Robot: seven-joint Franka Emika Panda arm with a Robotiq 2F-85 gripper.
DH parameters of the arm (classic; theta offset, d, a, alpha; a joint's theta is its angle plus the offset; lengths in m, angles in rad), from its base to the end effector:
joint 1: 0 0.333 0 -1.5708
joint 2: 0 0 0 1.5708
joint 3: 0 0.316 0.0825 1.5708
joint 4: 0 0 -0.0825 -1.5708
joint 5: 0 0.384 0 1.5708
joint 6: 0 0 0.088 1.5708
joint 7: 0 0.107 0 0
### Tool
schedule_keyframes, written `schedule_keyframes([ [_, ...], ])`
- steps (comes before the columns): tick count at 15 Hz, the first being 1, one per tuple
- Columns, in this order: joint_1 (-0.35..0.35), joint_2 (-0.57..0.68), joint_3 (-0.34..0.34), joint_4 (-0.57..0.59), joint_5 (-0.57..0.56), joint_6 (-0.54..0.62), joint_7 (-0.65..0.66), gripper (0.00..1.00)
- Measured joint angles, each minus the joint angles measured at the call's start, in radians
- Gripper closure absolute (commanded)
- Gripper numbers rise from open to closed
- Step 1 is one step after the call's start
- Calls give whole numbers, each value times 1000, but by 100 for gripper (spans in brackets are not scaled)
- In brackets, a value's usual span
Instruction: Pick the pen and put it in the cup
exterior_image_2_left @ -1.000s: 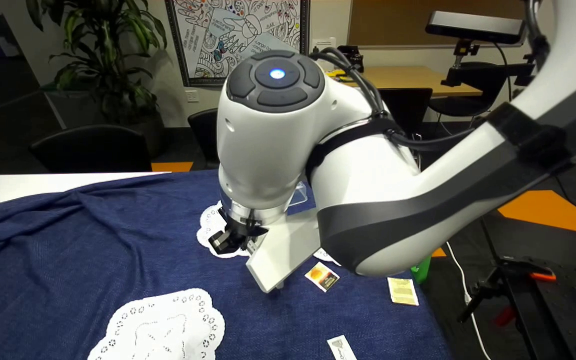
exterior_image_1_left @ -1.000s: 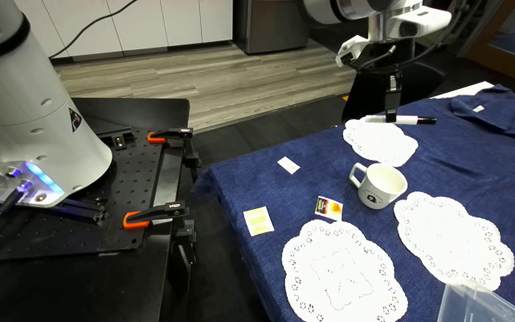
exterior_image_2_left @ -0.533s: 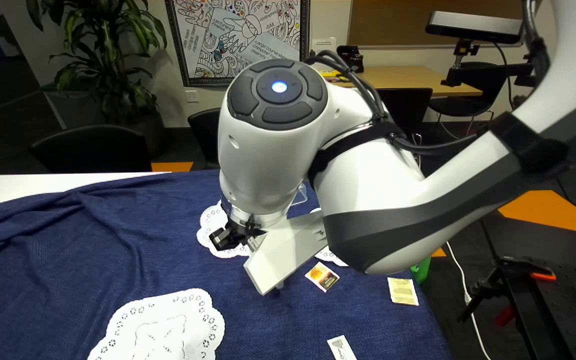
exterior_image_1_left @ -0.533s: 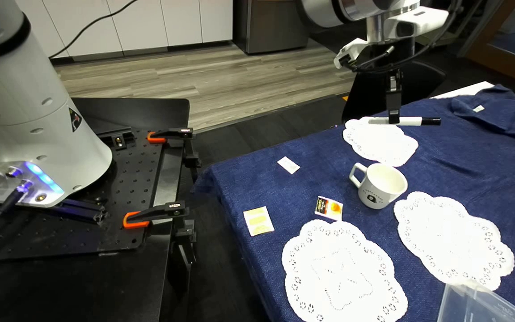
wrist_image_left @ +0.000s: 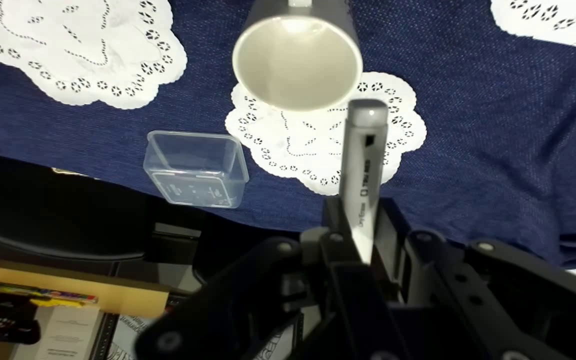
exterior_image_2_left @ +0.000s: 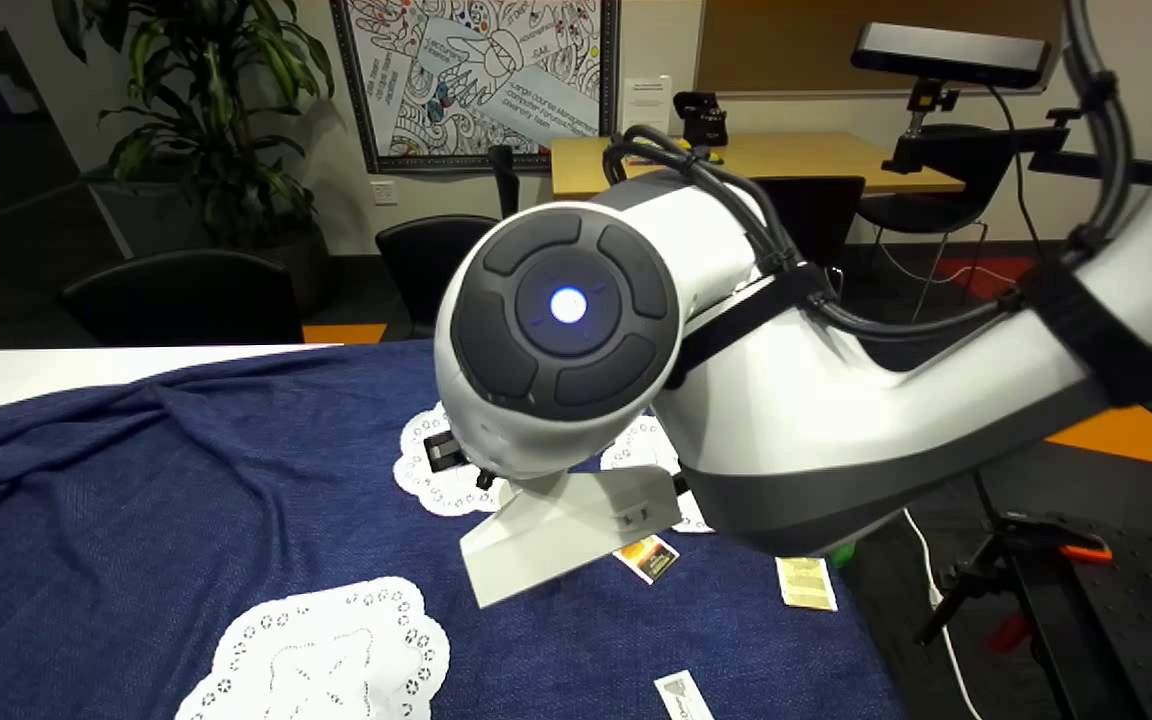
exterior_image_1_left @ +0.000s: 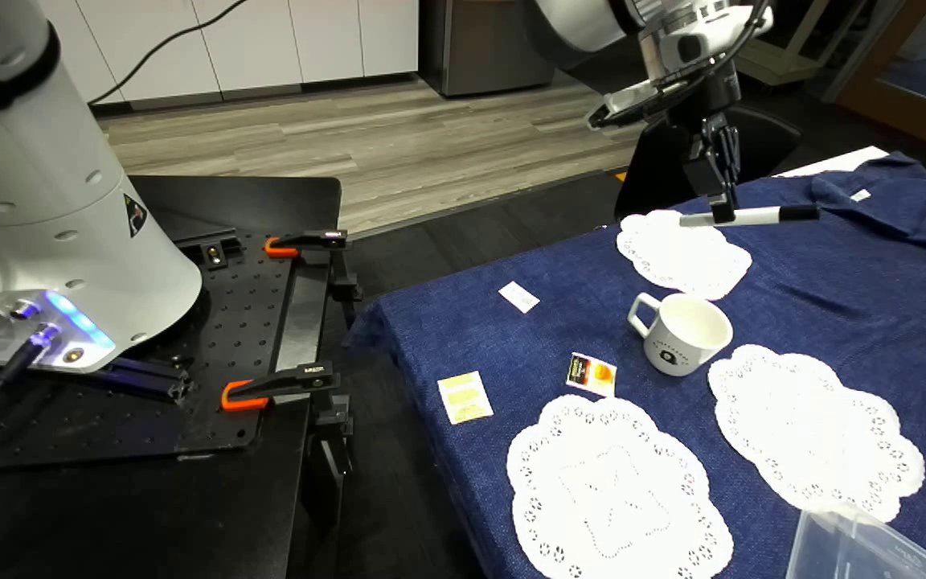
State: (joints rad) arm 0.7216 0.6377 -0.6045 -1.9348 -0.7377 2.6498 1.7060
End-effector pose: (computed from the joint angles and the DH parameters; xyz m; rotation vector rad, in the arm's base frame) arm 0.6249 0.1119 0.2127 2.4255 -1.0432 0.8568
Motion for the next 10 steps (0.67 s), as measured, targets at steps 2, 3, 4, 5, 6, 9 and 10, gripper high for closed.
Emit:
schedule_keyframes([
  [2, 49, 25, -29, 7, -41, -60, 137, 95],
  [3, 57, 34, -23, 15, -78, -103, 214, 95],
  [4, 59, 42, -9, 23, -111, -152, 284, 95],
  [5, 55, 49, 10, 32, -142, -202, 346, 95],
  [6, 45, 54, 35, 41, -170, -254, 398, 95],
  [9, -23, 65, 143, 78, -240, -409, 523, 95],
  [10, -54, 68, 181, 91, -261, -453, 551, 95],
])
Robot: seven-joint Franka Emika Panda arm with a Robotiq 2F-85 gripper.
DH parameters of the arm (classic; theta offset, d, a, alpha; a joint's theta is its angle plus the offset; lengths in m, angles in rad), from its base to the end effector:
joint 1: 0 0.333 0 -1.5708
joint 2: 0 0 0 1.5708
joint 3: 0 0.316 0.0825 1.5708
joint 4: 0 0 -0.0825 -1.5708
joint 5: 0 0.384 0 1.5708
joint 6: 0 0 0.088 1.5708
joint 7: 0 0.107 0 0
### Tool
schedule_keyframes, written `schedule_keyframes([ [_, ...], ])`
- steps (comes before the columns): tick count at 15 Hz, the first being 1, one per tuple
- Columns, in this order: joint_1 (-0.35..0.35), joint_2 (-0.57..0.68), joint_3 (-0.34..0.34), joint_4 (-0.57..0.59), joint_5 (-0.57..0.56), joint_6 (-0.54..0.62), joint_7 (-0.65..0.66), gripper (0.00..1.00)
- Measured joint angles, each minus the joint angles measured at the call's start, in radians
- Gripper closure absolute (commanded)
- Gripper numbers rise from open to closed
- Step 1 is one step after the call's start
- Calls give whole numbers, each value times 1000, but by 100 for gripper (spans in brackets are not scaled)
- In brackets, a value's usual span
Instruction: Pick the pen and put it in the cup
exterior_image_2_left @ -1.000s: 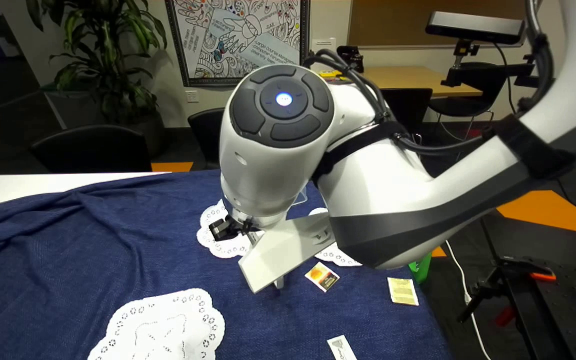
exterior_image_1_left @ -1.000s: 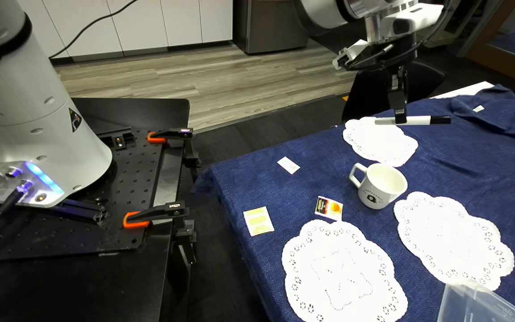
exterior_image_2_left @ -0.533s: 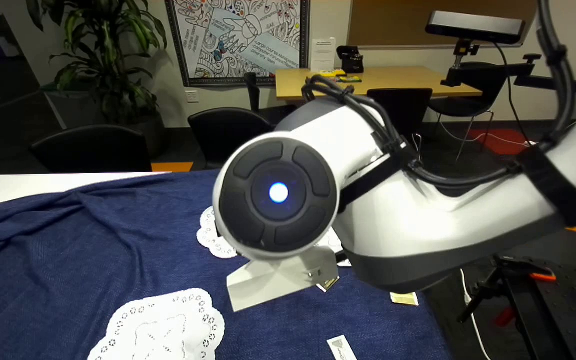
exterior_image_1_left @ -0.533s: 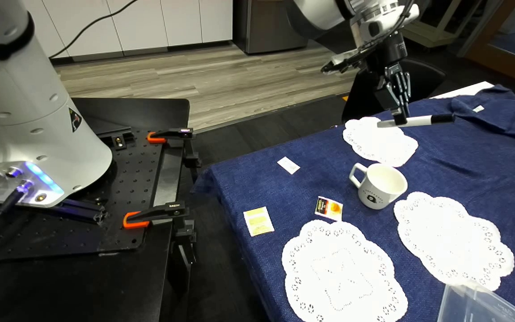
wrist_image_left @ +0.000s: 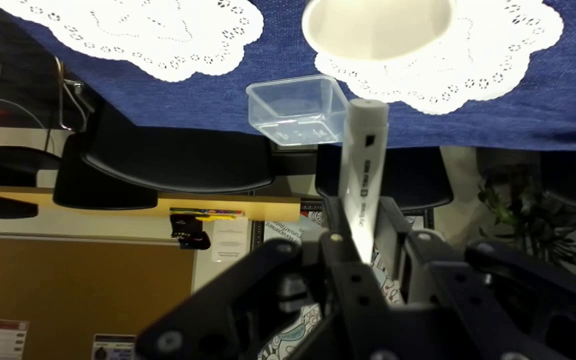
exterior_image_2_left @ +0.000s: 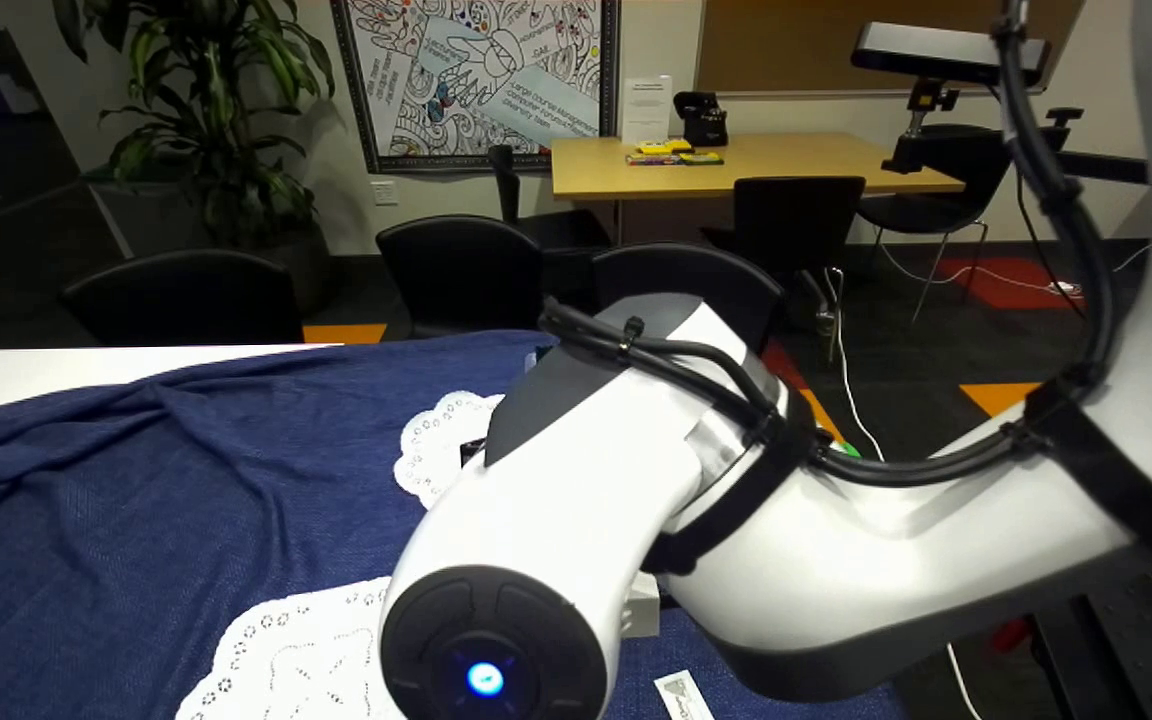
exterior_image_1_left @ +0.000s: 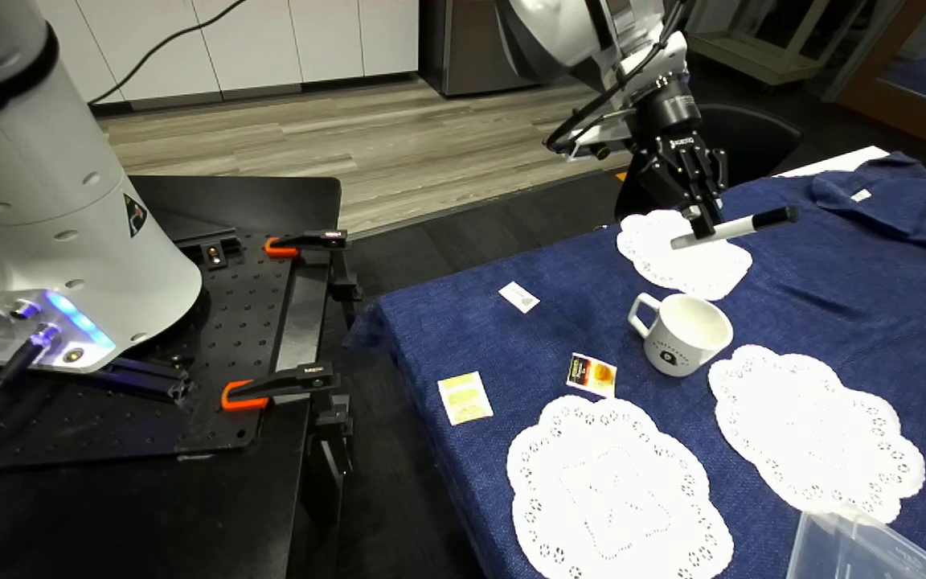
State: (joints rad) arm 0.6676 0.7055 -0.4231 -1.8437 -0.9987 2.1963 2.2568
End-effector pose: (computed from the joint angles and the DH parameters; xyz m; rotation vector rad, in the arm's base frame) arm 0.6087 0.1326 0.1679 1.9305 -1.2926 1.0351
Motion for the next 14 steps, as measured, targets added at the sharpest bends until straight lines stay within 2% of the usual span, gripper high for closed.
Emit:
schedule_keyframes([
  [4, -125, 18, 143, 64, -88, -172, 86, 95],
  [8, -220, 70, 260, 141, -150, -312, 106, 95],
  [11, -258, 131, 312, 198, -173, -391, 106, 95],
  [14, -277, 201, 335, 252, -192, -433, 110, 95],
])
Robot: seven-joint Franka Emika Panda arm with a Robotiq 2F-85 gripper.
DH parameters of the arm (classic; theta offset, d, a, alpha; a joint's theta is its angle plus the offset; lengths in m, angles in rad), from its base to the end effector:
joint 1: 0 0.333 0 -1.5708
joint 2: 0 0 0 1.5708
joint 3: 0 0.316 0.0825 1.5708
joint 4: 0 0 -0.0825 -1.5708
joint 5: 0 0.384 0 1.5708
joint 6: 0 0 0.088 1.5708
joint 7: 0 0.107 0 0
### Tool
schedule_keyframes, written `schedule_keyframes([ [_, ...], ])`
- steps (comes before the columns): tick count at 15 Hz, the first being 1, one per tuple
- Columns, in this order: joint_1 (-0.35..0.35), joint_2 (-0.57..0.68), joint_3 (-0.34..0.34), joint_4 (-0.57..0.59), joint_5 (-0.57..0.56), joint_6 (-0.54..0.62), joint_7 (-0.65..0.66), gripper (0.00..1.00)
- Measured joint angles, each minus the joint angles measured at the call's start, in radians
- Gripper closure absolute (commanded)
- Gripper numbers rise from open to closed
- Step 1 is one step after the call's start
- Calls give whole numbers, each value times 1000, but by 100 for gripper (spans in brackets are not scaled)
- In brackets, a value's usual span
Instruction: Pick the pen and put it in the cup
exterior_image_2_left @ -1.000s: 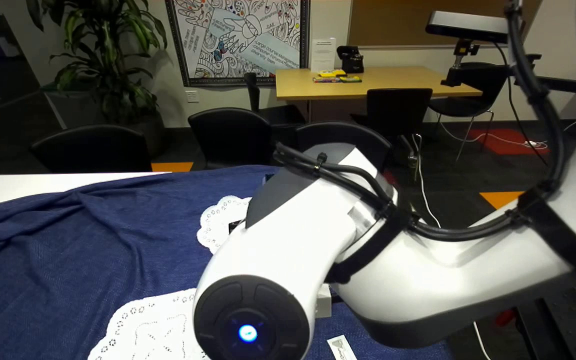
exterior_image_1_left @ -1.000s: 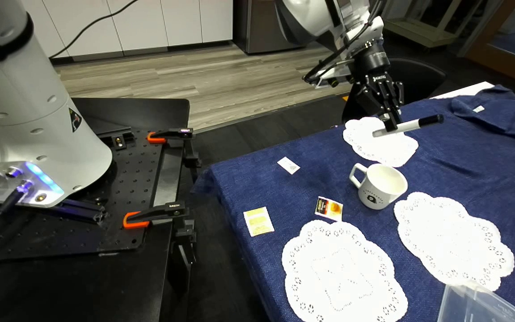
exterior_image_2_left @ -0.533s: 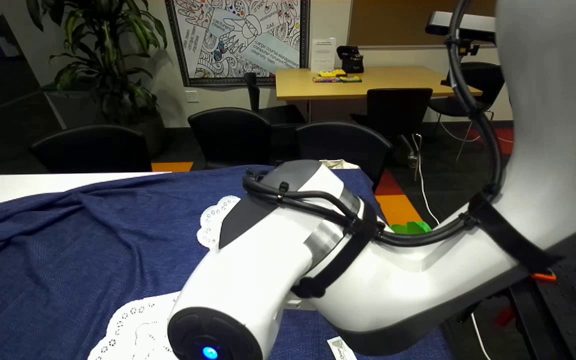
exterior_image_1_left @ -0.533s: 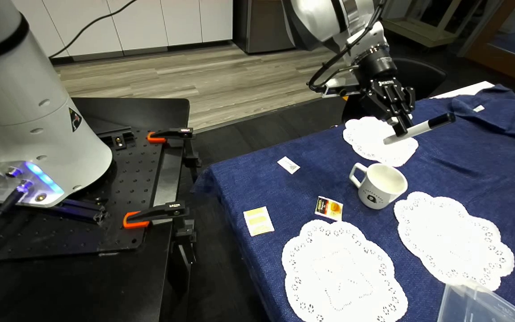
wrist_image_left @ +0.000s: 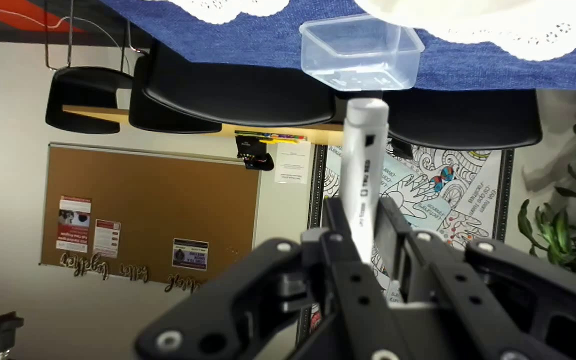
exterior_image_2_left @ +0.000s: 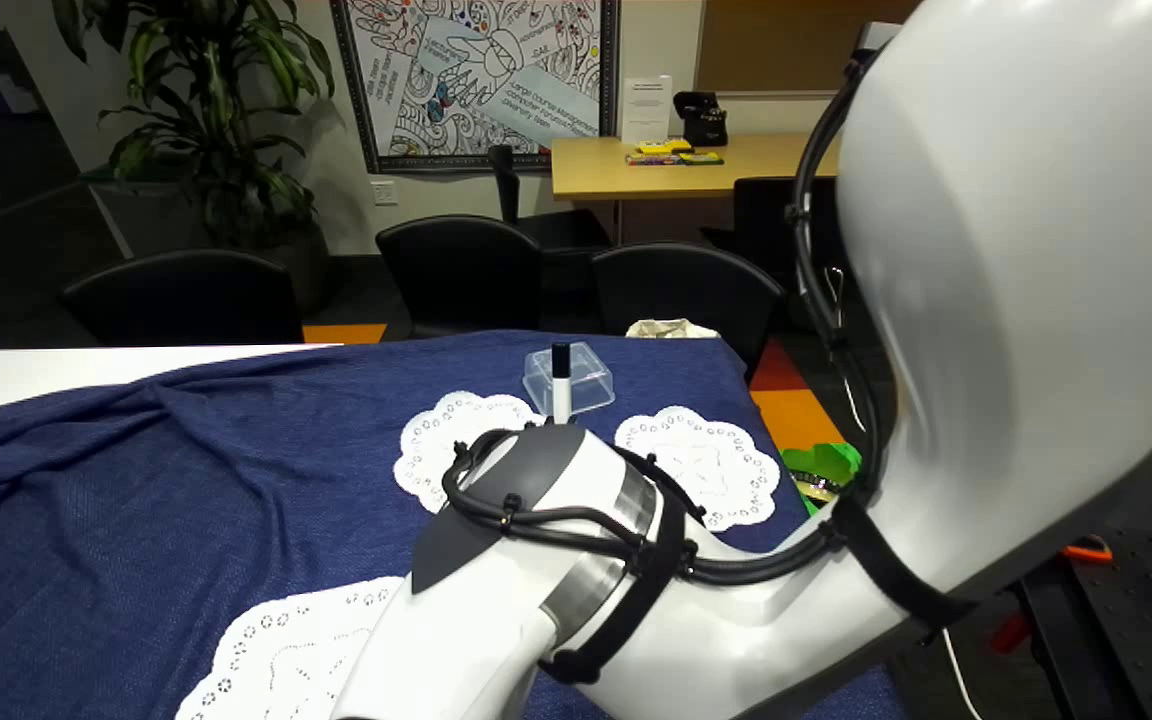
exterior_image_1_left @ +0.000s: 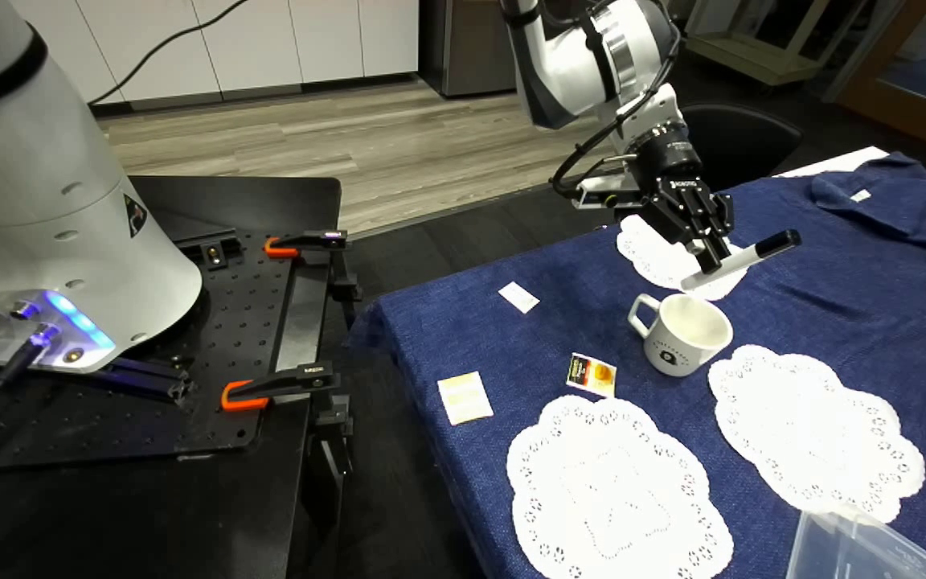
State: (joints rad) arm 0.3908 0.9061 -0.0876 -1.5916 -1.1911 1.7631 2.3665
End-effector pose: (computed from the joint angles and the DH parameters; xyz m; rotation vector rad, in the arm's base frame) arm 0.6312 0.1174 0.1077 1.6195 -1.2367 1.0667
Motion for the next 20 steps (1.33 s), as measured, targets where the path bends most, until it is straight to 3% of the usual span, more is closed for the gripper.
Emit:
schedule_keyframes([
  [12, -22, 201, 7, 184, -107, -12, 49, 95],
  [13, -26, 210, 10, 194, -107, -12, 49, 55],
  [14, -29, 217, 14, 202, -107, -12, 49, 54],
  [20, -34, 239, 22, 236, -107, -12, 49, 10],
])
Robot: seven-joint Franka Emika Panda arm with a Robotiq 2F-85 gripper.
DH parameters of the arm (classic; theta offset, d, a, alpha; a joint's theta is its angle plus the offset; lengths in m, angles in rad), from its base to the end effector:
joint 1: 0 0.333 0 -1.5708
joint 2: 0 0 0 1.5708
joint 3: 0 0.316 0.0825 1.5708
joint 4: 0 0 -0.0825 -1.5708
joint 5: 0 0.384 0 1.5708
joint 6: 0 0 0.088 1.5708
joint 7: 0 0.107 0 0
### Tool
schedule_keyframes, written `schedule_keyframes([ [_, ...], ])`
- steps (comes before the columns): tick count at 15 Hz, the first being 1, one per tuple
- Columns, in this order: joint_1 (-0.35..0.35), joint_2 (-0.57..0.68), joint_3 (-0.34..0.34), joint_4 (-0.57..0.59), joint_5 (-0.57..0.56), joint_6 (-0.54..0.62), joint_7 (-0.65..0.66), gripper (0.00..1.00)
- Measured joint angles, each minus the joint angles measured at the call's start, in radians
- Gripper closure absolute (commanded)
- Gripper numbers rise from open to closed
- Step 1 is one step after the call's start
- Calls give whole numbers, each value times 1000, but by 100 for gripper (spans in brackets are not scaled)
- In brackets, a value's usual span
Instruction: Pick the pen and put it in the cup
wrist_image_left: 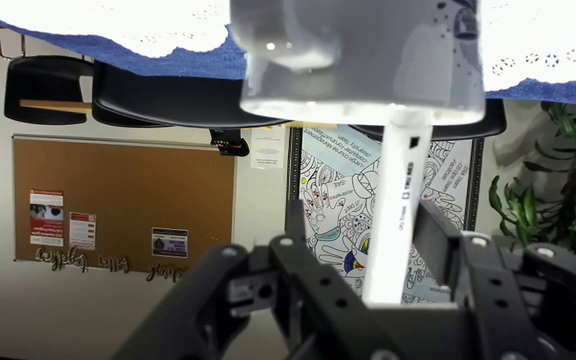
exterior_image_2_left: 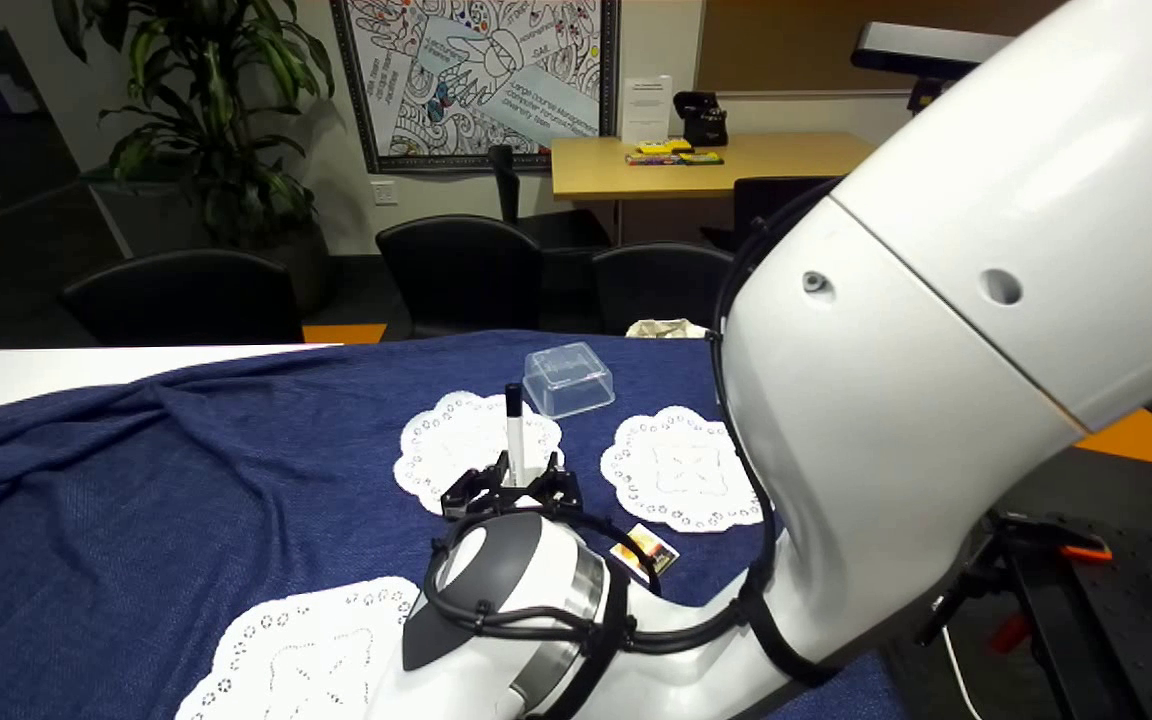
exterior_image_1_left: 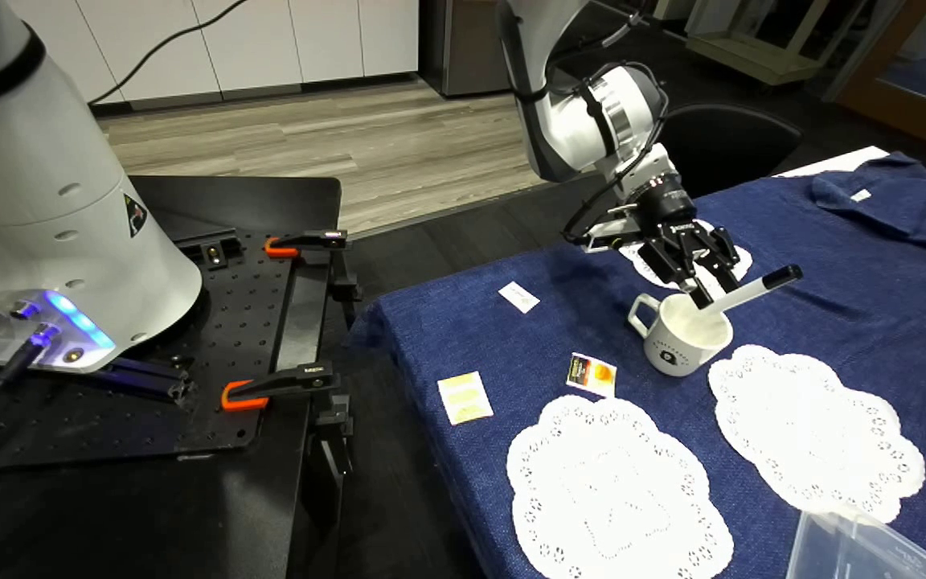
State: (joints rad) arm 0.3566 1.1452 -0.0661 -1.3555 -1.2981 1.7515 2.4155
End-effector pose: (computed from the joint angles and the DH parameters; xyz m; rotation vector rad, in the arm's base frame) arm 0.6599 0.1155 0.0369 1.6007 -1.1917 1.1788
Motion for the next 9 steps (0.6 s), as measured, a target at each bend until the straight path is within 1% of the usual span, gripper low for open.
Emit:
schedule_keyframes([
  [1, -1, 0, 0, 3, 0, 0, 0, 3],
  [2, -3, 0, 1, 5, 0, 0, 0, 0],
  [9, -11, 0, 2, 11, 0, 0, 0, 0],
])
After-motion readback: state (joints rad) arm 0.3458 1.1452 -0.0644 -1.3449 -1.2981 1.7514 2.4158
